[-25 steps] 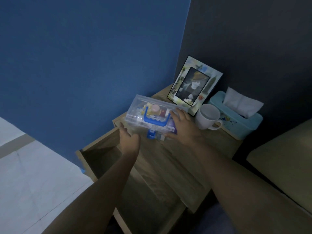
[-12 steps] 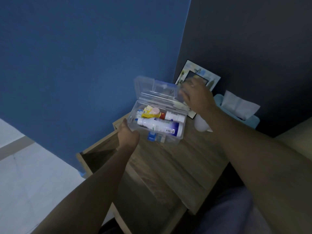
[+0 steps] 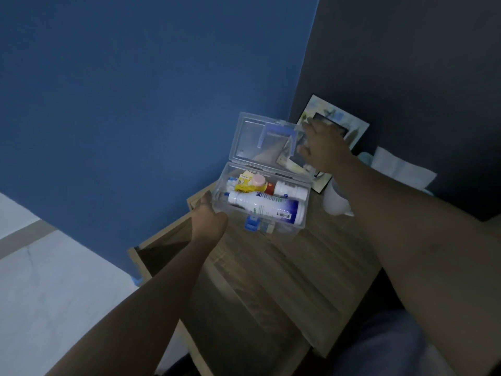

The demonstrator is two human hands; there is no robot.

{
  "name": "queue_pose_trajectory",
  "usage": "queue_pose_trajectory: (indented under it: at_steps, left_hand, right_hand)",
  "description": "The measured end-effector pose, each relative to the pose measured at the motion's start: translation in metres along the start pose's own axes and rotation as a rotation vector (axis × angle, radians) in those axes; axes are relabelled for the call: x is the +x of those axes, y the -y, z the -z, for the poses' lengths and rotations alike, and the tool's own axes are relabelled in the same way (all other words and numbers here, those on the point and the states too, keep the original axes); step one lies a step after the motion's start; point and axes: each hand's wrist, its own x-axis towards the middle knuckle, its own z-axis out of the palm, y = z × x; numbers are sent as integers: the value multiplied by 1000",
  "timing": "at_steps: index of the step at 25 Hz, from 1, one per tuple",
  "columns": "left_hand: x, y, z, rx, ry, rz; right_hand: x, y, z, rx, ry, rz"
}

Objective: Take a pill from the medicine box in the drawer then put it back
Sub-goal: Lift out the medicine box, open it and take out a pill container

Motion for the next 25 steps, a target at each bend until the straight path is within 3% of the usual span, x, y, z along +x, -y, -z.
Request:
queue_pose_trajectory:
  at_steps: [6,10,20,25]
  left_hand:
    - [1,7,-1,7,-1,-20]
    - [3,10,-1,17,16,-17]
    - [7,11,1,63,25,-53]
    - [6,8,5,89,72,-46]
  right_hand:
    - [1,37,-35,43,183,258]
    - [4,56,-50,51,280,306]
    - [17,71,-63,-43,289,372]
    - [12,67,-54,78,225,331]
